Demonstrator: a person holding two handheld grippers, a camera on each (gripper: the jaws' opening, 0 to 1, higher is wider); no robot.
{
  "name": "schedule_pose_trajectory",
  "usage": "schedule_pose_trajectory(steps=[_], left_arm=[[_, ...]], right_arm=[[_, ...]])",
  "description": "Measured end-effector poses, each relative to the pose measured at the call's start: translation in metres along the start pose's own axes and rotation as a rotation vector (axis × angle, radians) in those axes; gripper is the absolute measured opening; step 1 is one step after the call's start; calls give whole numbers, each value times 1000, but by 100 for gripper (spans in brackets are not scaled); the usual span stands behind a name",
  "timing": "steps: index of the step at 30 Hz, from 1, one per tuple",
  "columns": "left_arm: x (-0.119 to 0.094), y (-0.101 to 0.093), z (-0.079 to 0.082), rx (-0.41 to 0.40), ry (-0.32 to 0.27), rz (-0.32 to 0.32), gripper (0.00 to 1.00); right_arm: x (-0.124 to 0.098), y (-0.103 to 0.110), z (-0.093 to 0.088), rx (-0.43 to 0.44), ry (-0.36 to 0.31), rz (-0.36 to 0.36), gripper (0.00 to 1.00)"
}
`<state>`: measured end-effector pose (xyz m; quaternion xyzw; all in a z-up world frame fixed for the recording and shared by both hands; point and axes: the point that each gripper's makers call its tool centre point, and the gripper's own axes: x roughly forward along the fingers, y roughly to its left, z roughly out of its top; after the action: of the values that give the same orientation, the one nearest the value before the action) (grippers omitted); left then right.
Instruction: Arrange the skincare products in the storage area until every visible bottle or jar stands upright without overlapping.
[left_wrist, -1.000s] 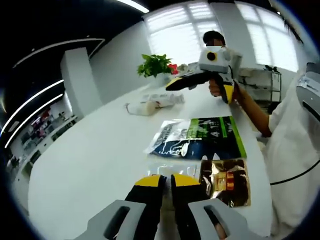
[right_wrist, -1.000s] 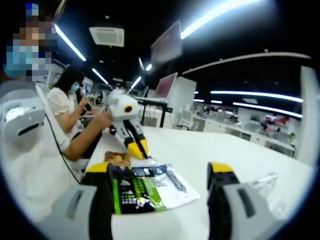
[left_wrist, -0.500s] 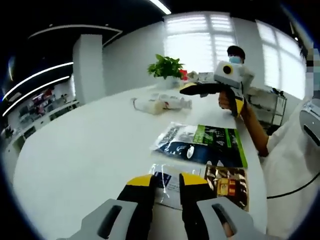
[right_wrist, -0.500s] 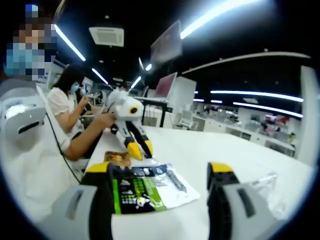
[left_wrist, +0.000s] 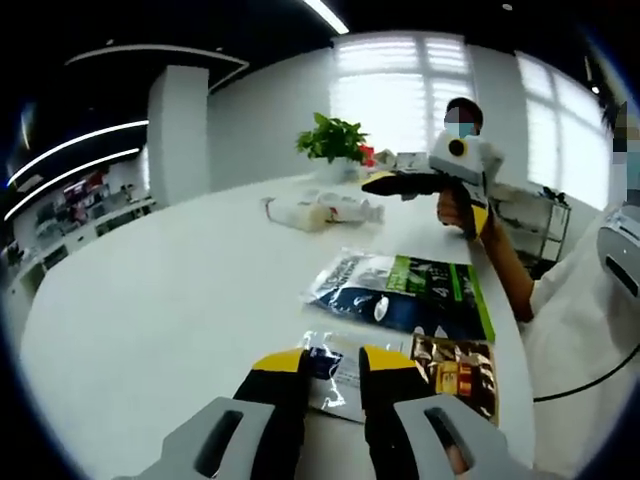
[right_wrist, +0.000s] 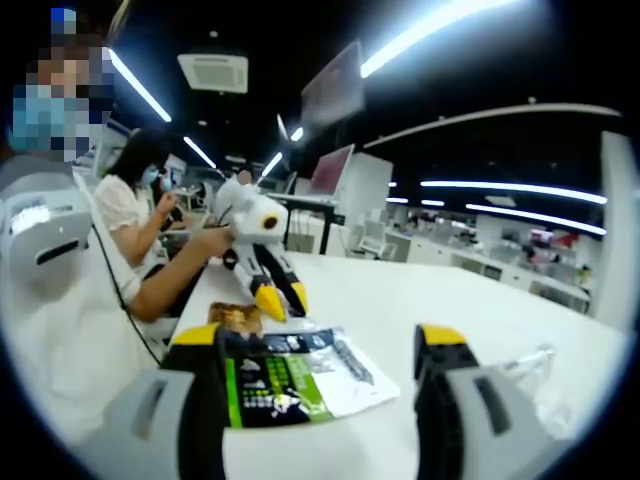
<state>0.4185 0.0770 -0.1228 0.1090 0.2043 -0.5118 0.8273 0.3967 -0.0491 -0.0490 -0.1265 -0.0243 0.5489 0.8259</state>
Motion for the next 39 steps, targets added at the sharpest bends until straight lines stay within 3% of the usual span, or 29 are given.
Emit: schedule_pose_trajectory(steps=[17,21,39], left_arm=[[-2,11,0,-24,-6,37,27],[-2,17,2,-55,-17,80,36],[-2,11,2,-58,-22,91,31]], right_arm=[[0,-2,0,-1,4,1,77],[0,-2,0,-2,4,3,77],[0,-2,-2,-2,7,4,77]])
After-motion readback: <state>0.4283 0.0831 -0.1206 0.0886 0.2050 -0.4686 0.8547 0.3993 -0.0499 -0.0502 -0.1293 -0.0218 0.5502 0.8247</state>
